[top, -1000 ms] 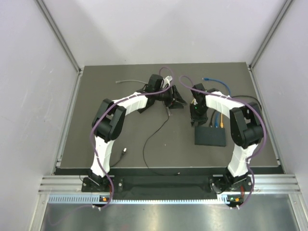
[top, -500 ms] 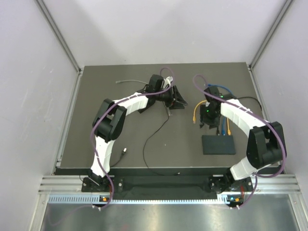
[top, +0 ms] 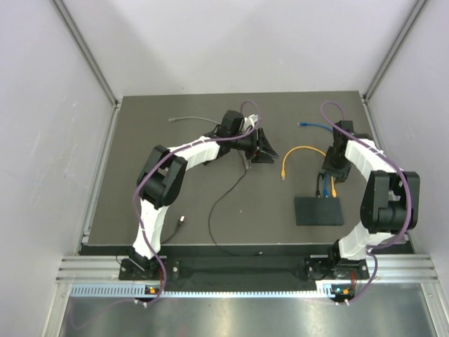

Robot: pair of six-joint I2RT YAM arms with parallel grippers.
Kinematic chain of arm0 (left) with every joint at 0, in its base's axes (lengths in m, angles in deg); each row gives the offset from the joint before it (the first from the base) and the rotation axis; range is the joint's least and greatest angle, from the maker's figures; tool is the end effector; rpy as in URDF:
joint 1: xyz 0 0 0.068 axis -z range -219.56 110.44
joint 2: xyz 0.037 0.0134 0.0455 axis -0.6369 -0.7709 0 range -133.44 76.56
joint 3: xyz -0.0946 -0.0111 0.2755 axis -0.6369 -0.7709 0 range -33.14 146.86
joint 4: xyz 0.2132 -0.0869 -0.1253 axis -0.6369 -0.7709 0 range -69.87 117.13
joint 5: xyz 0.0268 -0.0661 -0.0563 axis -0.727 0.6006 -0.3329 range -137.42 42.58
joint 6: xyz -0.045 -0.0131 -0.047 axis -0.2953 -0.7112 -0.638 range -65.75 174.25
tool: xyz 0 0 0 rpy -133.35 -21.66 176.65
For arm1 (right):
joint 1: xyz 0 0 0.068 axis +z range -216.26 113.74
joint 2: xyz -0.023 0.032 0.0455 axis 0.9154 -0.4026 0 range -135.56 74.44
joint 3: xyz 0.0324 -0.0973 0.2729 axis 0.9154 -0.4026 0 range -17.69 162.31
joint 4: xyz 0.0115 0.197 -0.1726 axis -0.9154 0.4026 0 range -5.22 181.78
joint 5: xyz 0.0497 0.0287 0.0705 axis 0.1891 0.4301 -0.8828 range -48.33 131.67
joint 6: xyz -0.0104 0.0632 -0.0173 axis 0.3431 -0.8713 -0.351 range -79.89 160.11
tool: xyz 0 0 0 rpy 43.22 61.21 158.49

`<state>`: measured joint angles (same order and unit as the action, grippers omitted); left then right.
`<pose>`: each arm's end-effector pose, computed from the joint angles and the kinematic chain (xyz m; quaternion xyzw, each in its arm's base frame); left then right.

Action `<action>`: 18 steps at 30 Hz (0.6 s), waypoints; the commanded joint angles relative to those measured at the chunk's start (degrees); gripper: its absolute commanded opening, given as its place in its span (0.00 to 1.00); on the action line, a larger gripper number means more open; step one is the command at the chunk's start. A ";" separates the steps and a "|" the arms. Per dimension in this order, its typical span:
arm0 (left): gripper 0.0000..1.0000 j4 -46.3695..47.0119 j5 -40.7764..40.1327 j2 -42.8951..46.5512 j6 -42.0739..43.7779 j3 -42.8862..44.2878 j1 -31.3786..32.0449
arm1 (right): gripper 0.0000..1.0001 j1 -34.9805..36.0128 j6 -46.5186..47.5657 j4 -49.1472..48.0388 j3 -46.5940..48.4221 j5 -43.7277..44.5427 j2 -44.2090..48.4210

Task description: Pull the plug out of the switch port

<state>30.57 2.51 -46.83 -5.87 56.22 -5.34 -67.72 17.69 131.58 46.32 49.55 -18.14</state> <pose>0.3956 -0.3178 0.2073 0.0274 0.8143 -0.5787 0.0364 0.3088 -0.0151 0.2098 0.2133 0.9663 -0.0439 0.1372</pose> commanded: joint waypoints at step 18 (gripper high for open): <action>0.46 0.95 1.48 0.44 1.58 1.43 0.06 | 0.11 1.01 6.24 -6.46 9.99 -4.79 -12.81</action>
<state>30.16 3.93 -46.83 -5.52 56.22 -5.39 -67.76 23.22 126.47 52.84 47.65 -31.16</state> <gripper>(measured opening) 0.460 0.130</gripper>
